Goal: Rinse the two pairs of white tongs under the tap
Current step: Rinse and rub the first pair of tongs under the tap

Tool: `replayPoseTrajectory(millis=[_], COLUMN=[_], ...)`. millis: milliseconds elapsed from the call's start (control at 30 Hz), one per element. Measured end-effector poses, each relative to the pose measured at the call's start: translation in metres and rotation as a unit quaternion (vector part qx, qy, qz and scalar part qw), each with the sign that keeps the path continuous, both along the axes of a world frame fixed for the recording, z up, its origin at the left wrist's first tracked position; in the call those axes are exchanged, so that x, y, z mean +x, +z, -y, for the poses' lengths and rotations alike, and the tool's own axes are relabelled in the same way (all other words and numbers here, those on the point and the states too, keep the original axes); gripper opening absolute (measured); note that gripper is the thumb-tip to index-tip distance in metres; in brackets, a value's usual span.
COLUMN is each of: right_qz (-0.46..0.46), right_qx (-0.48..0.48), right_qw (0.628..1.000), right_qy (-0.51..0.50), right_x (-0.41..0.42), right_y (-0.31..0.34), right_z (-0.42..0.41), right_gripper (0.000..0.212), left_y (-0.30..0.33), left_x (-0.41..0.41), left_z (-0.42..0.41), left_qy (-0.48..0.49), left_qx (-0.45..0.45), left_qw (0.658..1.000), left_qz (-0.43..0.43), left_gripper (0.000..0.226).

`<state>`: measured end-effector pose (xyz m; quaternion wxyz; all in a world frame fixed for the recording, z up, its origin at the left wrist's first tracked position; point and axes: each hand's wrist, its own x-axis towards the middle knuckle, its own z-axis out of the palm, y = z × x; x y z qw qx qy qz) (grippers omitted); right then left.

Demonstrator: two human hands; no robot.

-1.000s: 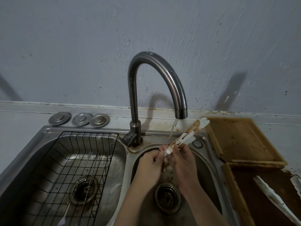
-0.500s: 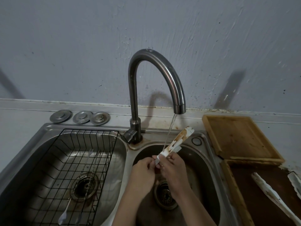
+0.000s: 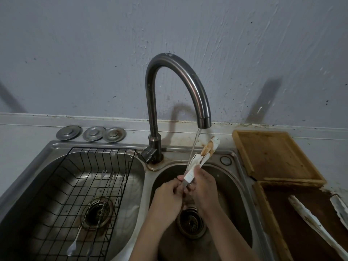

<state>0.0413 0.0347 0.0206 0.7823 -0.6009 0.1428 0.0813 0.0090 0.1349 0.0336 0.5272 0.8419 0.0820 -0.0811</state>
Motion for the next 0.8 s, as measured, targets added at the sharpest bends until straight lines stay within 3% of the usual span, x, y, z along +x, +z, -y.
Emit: replayPoseTrajectory(millis=[100, 233, 333, 400, 533, 667, 733, 800], right_qz=[0.003, 0.045, 0.027, 0.004, 0.004, 0.030, 0.055, 0.069], right_qx=[0.022, 0.023, 0.024, 0.015, -0.112, -0.281, -0.380, -0.432], right_qw=[1.000, 0.996, 0.999, 1.000, 0.994, 0.957, 0.915, 0.883], right_qy=[0.009, 0.079, 0.039, 0.008, 0.019, 0.066, 0.120, 0.172], right_x=[-0.004, -0.010, -0.007, -0.005, -0.003, 0.008, 0.012, 0.011], right_y=[-0.002, -0.002, 0.002, 0.004, 0.008, 0.010, 0.011, 0.013], right_z=[0.004, 0.005, 0.001, -0.002, 0.001, 0.018, 0.022, 0.022], right_gripper=[0.038, 0.021, 0.022, 0.034, 0.039, 0.032, 0.029, 0.032], left_y=[0.001, 0.001, 0.004, 0.005, 0.005, -0.012, -0.016, -0.016], left_x=[-0.001, -0.001, -0.005, -0.007, -0.009, 0.000, 0.004, 0.005], left_z=[-0.001, -0.007, -0.004, 0.000, -0.012, -0.029, -0.023, -0.009], left_qy=[0.005, 0.003, -0.026, -0.062, -0.108, 0.031, 0.071, 0.053], left_qx=[-0.018, -0.035, -0.062, -0.058, -0.081, -0.068, -0.152, -0.313], left_qw=[1.000, 0.999, 0.997, 0.995, 0.988, 0.997, 0.985, 0.945], left_qz=[-0.012, -0.029, -0.048, -0.053, -0.080, -0.022, -0.029, -0.080], left_gripper=[0.031, 0.031, 0.029, 0.028, 0.031, 0.027, 0.020, 0.020])
